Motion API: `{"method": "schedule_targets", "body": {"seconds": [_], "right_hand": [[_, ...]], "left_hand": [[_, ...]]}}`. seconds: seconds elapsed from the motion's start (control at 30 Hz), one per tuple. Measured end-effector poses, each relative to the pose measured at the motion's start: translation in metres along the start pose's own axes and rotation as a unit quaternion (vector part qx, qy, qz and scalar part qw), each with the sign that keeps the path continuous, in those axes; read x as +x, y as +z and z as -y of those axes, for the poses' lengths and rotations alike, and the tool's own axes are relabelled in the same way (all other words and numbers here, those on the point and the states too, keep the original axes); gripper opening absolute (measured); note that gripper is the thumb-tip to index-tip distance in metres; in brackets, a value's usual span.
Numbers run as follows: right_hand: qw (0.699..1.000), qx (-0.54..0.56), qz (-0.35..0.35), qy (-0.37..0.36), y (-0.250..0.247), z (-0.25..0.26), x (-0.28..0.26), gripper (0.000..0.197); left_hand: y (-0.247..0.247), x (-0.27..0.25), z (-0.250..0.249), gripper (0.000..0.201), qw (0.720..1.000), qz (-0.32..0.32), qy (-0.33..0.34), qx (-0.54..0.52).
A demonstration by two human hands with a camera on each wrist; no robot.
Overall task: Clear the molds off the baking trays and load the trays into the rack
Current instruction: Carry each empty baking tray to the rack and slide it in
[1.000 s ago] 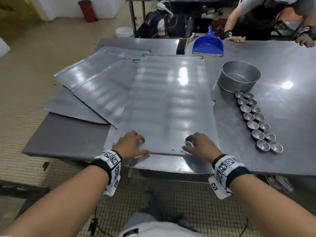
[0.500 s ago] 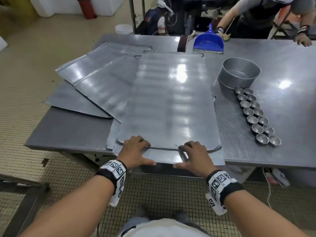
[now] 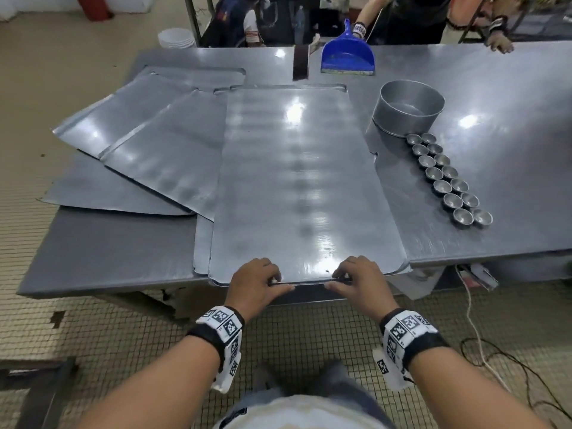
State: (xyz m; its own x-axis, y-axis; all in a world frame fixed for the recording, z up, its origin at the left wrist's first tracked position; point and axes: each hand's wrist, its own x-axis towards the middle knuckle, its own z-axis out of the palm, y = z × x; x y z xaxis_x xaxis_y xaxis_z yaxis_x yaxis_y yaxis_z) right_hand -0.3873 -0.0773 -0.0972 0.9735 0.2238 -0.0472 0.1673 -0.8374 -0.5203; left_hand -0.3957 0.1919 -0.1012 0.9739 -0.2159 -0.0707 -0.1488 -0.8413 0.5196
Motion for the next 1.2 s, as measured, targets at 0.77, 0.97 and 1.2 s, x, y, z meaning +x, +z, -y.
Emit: {"method": "schedule_targets", "body": {"seconds": [0.77,0.97,1.2], "right_hand": [[0.994,0.016,-0.086,0.065,-0.055,-0.053,0.006,0.015],[0.976,0.063,-0.112,0.175,-0.065,-0.078,0.025,0.033],[0.951,0.187,-0.045,0.241,-0.064,-0.083,0.034,0.068]], "left_hand": [[-0.027,-0.011,0.024,0.022,0.956,-0.231,-0.177,-0.038],[-0.043,-0.007,0.055,0.061,0.925,-0.165,-0.324,-0.106],[-0.043,0.011,0.058,0.070,0.927,-0.110,-0.336,-0.127]]}}
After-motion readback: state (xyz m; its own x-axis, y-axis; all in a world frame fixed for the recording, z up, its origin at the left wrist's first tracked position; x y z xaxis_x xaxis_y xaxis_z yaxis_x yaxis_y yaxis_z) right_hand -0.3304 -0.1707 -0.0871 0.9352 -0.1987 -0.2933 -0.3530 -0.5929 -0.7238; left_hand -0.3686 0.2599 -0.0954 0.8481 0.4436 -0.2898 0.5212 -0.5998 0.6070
